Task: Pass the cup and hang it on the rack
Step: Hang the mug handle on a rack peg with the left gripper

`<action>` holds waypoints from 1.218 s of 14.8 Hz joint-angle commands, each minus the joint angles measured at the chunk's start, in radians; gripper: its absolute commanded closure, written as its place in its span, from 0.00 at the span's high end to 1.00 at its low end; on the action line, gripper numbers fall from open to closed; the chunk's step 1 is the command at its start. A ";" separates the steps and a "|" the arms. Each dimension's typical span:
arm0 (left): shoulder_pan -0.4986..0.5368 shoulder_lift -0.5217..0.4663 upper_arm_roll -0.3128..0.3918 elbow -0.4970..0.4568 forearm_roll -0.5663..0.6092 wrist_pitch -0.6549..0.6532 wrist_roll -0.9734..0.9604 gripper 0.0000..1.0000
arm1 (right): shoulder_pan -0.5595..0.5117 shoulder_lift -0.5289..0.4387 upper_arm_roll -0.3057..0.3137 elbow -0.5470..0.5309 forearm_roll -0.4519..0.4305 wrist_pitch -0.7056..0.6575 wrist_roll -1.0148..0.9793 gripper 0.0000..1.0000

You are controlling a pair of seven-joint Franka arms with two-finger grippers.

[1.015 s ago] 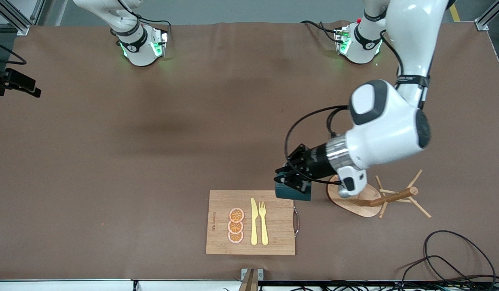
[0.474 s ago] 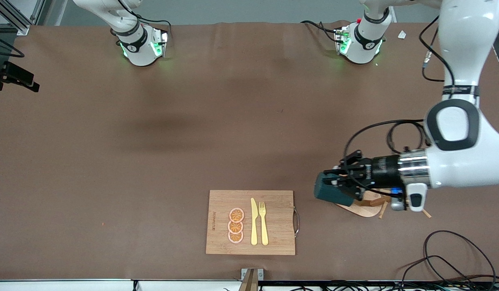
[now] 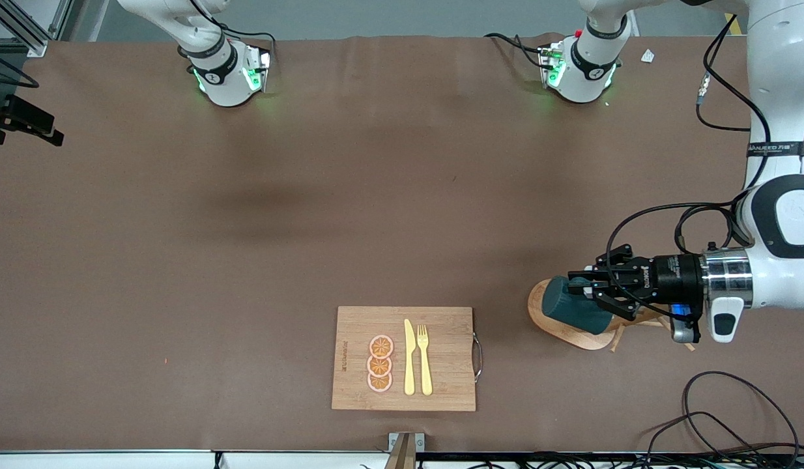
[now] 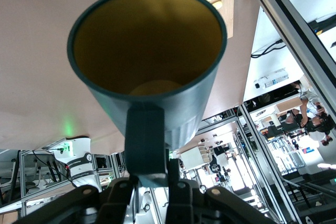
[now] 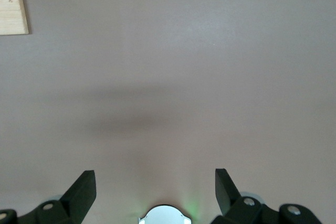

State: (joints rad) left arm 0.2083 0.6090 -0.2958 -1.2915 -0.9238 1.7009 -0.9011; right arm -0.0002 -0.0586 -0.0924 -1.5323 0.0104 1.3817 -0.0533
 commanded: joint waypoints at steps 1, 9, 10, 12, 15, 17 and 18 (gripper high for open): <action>0.049 0.015 -0.014 -0.011 -0.024 -0.029 0.083 0.00 | -0.003 -0.033 -0.006 -0.032 0.023 0.003 -0.026 1.00; 0.135 0.071 -0.014 -0.012 -0.043 -0.098 0.267 0.00 | -0.001 -0.030 -0.006 -0.008 0.005 -0.010 -0.034 1.00; 0.143 0.077 -0.014 -0.012 -0.046 -0.098 0.281 0.00 | -0.001 -0.030 -0.006 -0.008 -0.001 -0.010 -0.034 1.00; 0.155 0.089 -0.014 -0.015 -0.061 -0.098 0.309 0.00 | 0.000 -0.030 -0.006 -0.008 -0.015 -0.012 -0.034 1.00; 0.172 0.112 -0.014 -0.015 -0.063 -0.106 0.356 0.00 | -0.003 -0.030 -0.007 -0.008 -0.013 -0.012 -0.031 1.00; 0.175 0.114 -0.014 -0.015 -0.063 -0.106 0.364 0.03 | -0.006 -0.030 -0.009 -0.008 -0.013 -0.013 -0.031 1.00; 0.175 0.114 -0.014 -0.015 -0.063 -0.106 0.364 0.08 | -0.006 -0.030 -0.009 -0.002 -0.013 -0.013 -0.031 1.00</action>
State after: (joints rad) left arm 0.3701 0.7284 -0.2969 -1.3027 -0.9642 1.6089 -0.5501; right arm -0.0009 -0.0694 -0.1023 -1.5291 0.0095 1.3748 -0.0723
